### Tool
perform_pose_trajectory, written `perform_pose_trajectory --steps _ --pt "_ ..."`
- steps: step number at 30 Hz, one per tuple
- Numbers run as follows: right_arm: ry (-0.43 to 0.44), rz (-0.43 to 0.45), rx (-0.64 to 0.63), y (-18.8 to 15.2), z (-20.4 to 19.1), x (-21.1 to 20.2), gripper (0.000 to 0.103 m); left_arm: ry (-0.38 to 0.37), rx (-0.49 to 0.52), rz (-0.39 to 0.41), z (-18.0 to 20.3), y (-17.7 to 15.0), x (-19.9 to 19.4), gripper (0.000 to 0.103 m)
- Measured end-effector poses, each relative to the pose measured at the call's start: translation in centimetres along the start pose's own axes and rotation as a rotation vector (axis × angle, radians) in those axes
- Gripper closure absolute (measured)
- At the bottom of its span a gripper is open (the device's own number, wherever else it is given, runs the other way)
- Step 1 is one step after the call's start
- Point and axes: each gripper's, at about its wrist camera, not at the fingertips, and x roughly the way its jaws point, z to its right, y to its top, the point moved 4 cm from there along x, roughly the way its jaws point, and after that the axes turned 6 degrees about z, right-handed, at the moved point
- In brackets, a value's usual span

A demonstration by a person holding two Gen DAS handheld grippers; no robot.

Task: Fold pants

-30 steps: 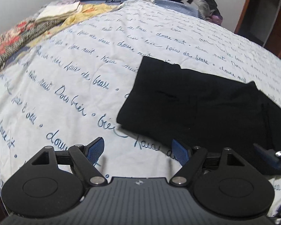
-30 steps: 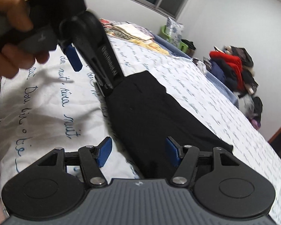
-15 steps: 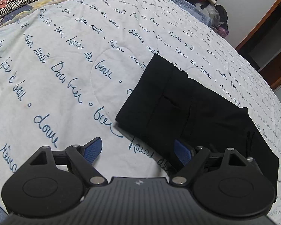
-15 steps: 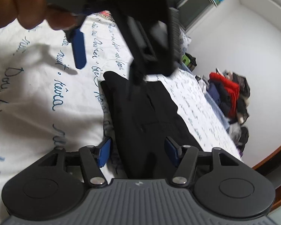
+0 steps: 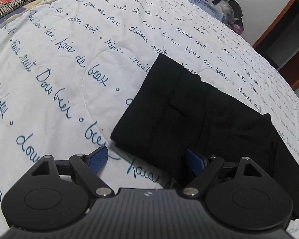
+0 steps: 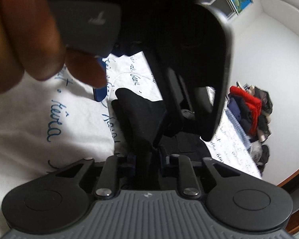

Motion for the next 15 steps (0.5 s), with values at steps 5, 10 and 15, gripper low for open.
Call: perform_pose_trajectory --steps 5,10,15 --pt "0.029 0.024 0.065 0.0 1.6 -0.3 0.089 -0.011 0.004 0.004 -0.3 0.4 0.4 0.018" --pt "0.066 0.042 0.174 0.1 3.2 -0.5 0.093 -0.044 -0.019 0.021 -0.6 0.8 0.7 0.018" --pt "0.135 0.057 0.401 0.1 6.7 -0.7 0.093 -0.177 -0.147 0.033 -1.2 1.3 0.5 0.018"
